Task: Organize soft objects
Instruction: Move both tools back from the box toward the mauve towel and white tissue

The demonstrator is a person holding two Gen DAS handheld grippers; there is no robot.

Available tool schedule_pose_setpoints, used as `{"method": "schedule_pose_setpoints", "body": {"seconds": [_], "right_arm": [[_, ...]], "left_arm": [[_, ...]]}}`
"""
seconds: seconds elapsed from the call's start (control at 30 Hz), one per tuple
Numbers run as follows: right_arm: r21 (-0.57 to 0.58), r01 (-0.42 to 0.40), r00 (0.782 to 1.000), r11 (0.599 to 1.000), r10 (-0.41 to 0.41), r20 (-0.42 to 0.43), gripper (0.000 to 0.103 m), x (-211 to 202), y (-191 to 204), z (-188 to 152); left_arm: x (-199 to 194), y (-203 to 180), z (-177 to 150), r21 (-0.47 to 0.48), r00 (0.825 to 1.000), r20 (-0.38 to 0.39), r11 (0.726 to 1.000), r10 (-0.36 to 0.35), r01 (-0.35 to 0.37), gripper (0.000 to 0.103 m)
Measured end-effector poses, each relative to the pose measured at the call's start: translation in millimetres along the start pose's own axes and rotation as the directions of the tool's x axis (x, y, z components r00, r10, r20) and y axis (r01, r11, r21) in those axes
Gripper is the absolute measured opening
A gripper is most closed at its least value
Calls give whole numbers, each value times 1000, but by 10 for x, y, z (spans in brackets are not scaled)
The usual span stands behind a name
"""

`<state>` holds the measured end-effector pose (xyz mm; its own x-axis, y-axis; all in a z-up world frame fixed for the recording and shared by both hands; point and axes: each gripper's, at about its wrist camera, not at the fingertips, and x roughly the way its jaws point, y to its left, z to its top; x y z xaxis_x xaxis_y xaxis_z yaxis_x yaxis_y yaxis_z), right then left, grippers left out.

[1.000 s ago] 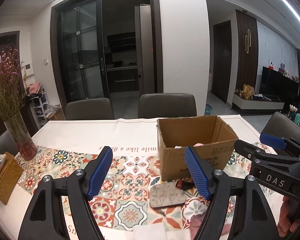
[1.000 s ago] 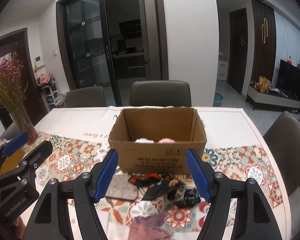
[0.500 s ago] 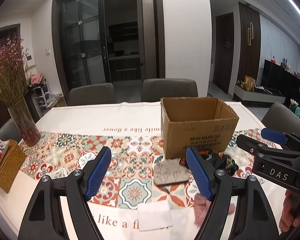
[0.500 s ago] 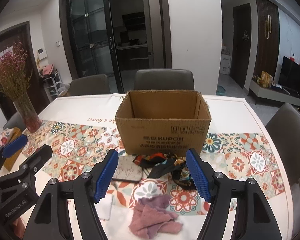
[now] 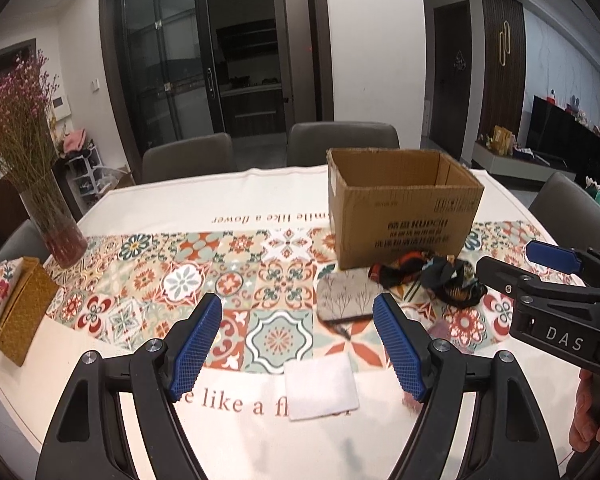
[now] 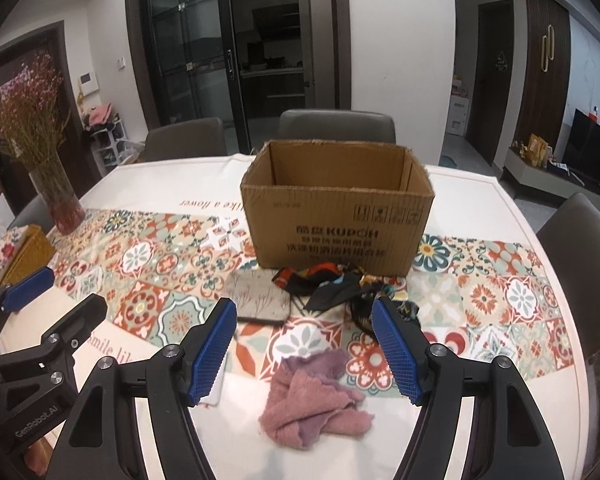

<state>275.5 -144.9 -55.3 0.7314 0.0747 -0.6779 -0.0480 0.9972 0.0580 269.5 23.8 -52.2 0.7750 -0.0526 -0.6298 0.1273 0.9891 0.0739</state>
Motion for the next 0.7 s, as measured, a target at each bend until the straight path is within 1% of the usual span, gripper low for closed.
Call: {"method": "schedule_pose_setpoints", "body": {"seconds": [0.4, 0.7], "right_arm": [[-20, -7, 994, 1000, 4, -106, 71, 223, 20, -322], [-15, -9, 984, 1000, 7, -178, 71, 427, 3, -509]], "left_arm": [[200, -26, -363, 0, 993, -117, 1000, -22, 22, 78], [367, -54, -559, 4, 984, -177, 1000, -27, 28, 78]]}}
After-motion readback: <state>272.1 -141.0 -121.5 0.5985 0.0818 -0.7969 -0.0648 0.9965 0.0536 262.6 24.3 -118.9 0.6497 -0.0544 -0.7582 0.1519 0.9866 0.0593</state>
